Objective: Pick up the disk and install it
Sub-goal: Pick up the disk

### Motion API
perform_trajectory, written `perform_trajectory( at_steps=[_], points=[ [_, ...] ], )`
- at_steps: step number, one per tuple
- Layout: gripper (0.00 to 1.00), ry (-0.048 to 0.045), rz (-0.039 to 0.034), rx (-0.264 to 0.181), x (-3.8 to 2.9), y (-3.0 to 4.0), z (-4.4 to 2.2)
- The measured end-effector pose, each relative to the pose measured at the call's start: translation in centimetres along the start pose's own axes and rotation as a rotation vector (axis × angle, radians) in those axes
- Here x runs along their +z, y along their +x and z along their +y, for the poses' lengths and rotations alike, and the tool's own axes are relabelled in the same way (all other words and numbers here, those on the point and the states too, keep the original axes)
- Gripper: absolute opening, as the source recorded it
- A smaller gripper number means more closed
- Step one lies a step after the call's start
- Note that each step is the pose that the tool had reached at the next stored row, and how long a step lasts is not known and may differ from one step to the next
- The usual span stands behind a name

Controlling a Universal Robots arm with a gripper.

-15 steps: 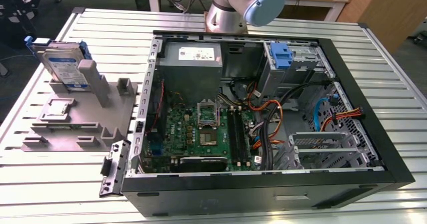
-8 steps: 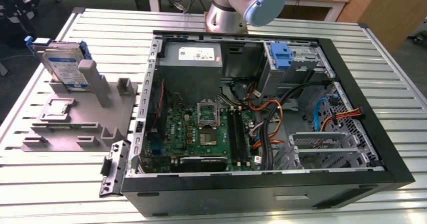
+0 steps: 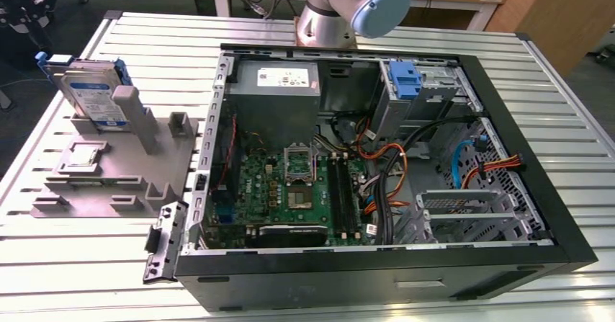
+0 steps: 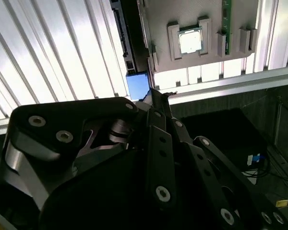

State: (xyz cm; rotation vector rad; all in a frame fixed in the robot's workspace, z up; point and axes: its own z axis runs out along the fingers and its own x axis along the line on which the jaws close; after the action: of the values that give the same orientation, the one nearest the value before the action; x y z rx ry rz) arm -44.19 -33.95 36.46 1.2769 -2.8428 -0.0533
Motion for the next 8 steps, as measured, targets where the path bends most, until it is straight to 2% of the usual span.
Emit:
perform_trajectory(
  at_steps=[8],
  points=[
    [0.1,0.0001,0.0006,-0.013,0.0,0.0,0.0]
  ],
)
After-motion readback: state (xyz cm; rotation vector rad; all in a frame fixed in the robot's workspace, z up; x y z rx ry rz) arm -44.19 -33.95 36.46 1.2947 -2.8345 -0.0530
